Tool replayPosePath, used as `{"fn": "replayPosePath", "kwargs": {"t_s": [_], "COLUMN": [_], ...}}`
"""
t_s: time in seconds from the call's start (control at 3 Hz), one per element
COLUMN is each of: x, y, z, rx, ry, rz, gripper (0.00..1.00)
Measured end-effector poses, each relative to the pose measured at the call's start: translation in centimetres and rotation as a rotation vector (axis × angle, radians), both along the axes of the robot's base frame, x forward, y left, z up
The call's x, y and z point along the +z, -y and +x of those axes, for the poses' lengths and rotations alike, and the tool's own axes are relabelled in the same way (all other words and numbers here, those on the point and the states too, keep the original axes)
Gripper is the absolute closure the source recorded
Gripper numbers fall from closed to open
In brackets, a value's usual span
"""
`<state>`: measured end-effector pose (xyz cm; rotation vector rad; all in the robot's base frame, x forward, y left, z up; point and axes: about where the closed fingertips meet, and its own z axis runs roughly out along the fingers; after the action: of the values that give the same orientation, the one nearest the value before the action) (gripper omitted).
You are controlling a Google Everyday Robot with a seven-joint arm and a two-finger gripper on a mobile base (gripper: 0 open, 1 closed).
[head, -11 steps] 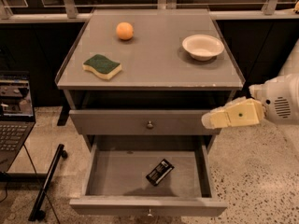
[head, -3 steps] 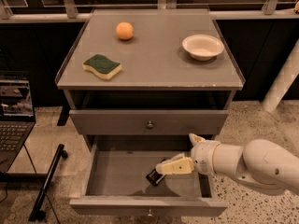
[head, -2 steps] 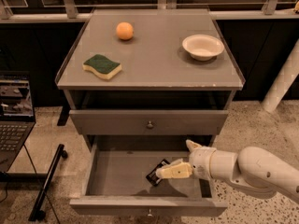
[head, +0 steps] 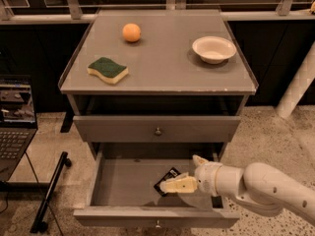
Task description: Pick rxbar chocolate from middle drawer and place on counter
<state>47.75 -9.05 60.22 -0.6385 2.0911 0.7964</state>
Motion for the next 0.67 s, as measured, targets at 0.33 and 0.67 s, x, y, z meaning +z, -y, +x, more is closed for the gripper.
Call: {"fn": "replayPosePath", "kwargs": {"t_s": [0.33, 0.67], "x": [-5.3, -12.7], "y": [-0.9, -3.2], "z": [0.3, 3.4], "rx": [-0.034, -0.014], "ry": [-0.045, -0.077], "rz": [0.026, 0.030], "gripper": [0.00, 0.00]}}
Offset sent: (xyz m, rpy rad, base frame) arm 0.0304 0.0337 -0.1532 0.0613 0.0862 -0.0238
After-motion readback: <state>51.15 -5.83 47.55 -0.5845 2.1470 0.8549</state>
